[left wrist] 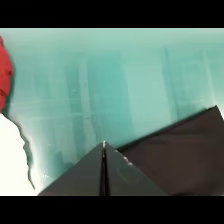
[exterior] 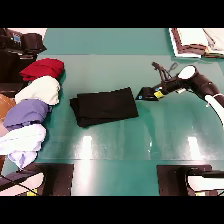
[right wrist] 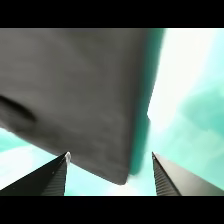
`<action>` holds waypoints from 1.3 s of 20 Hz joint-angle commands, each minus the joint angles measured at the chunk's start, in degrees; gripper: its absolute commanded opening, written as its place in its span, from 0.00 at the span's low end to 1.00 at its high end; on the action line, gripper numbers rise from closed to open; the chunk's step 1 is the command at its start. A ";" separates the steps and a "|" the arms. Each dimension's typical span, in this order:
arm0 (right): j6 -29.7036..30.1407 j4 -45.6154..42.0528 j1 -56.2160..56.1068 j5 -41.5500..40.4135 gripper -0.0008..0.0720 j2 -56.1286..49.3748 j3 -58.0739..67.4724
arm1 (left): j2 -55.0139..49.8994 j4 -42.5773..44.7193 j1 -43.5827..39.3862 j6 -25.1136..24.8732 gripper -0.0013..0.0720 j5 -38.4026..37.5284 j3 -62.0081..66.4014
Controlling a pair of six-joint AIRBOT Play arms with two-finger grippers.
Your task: Fold the shirts.
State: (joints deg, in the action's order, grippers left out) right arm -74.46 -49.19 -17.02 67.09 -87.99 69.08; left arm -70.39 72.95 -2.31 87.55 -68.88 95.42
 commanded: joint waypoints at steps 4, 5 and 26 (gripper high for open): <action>1.51 10.01 1.27 -1.33 0.80 -9.46 -0.66 | -0.46 -0.94 -4.98 -1.05 0.05 3.74 -1.68; 1.51 10.67 -0.11 -1.38 0.80 -11.30 0.92 | -0.63 -1.09 -5.25 -1.05 0.05 3.87 -1.68; -6.84 -11.30 30.40 -4.24 0.03 12.41 1.84 | -0.90 -5.70 -13.05 -1.64 0.05 5.84 -1.68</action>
State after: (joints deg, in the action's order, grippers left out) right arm -79.42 -56.14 0.67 63.94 -83.42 76.23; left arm -71.24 67.18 -12.25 86.19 -64.97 93.73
